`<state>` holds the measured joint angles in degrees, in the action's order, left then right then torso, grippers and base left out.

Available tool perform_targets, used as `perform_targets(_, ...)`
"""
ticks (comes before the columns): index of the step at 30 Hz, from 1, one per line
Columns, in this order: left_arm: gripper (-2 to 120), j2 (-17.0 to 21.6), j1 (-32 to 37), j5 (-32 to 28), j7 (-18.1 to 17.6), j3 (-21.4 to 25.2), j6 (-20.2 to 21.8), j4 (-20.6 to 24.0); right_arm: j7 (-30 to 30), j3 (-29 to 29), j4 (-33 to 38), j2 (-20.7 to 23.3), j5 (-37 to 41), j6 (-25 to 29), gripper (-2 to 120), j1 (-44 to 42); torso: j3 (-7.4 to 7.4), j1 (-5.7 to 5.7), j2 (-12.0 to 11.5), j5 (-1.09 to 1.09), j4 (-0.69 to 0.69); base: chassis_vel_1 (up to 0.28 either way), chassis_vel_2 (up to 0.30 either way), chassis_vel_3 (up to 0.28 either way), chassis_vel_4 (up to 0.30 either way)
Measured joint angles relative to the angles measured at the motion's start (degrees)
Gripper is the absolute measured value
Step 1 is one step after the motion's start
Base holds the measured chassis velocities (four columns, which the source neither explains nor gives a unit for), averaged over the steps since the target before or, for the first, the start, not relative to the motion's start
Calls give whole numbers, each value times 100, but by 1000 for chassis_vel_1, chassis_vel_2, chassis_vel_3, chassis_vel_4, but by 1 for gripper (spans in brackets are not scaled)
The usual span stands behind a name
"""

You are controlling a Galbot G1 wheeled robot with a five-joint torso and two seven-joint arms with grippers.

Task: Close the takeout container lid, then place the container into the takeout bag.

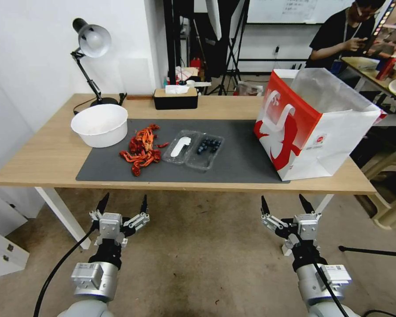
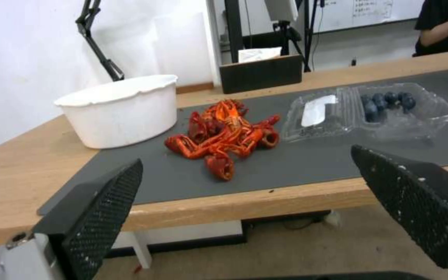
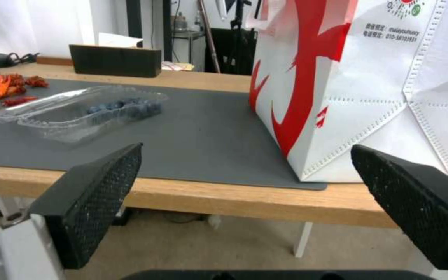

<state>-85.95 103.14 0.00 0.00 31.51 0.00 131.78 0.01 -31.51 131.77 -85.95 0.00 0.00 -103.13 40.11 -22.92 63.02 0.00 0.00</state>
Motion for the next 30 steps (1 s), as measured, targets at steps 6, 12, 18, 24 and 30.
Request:
perform_targets(6,100,0,0,0,0,0,0,0,0,0,0,0,0,0,100,0,0,0,-1,0,0,0,0,0,0)
perform_targets(12,100,0,0,0,0,0,0,0,0,0,0,0,0,0,100,0,0,0,-1,0,0,0,0,0,0)
perform_targets(18,100,3,-2,-15,-1,0,11,0,-2,1,0,0,0,-3,100,1,0,1,-1,0,0,0,0,0,0)
perform_targets(24,100,109,-89,-508,-55,-32,405,156,-581,374,49,-251,-10,-402,100,108,0,1,-1,3,-1,0,0,0,0)
perform_targets(30,100,366,-305,-1680,-198,-116,1353,553,-1052,563,72,-398,150,-729,100,284,0,1,0,0,0,0,0,0,0)
